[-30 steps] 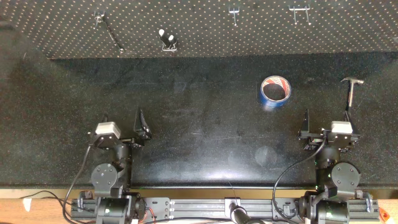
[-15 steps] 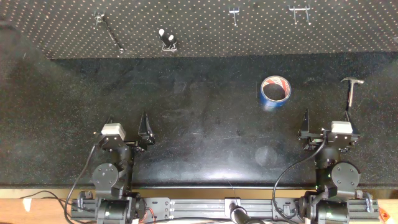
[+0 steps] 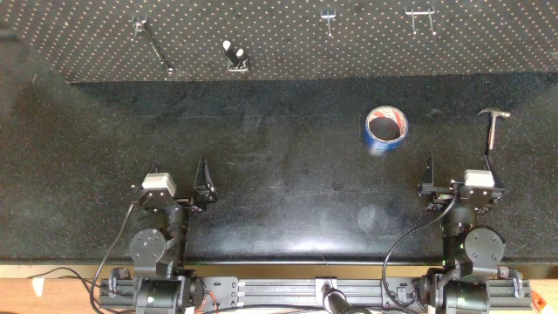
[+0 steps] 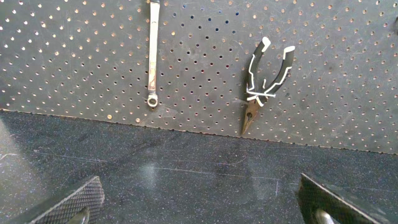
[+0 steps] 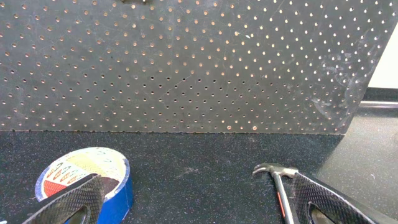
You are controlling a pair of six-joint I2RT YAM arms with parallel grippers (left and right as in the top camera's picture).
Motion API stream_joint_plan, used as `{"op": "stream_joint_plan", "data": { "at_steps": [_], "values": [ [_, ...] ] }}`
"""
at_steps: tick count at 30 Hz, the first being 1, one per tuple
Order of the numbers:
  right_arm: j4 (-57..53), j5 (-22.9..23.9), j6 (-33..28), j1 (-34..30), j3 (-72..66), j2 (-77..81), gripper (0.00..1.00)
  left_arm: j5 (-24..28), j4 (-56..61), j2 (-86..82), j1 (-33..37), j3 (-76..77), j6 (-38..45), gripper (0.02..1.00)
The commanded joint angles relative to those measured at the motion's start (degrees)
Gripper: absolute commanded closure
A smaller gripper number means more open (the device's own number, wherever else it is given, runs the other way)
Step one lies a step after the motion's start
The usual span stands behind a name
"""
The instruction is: Place Tools Onto Pegboard
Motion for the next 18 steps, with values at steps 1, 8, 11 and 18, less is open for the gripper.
{"op": "stream_joint_plan", "data": {
  "at_steps": [1,8,11,18],
  "values": [
    [-0.24,0.35,0.33,-0.28,-0.22,-0.37,0.027,0.85,-0.5,-0.79,0.2,-0.09,0.94,0.023],
    [-2.62,-5.35,11.1,0.52,8.02,9.33,0.025,0.85,-0.5,-0.79,0.2,-0.09,0.94,0.023],
    [-17.86,-6.14,17.66,1.79,21.14,18.86,0.025,0.85,-0.5,-0.79,0.2,-0.09,0.94,0.023],
    [-35.95,-12.28,21.57,10.08,41.2,44.61,0.025,0.85,-0.5,-0.79,0.2,-0.09,0.94,0.023]
  ]
}}
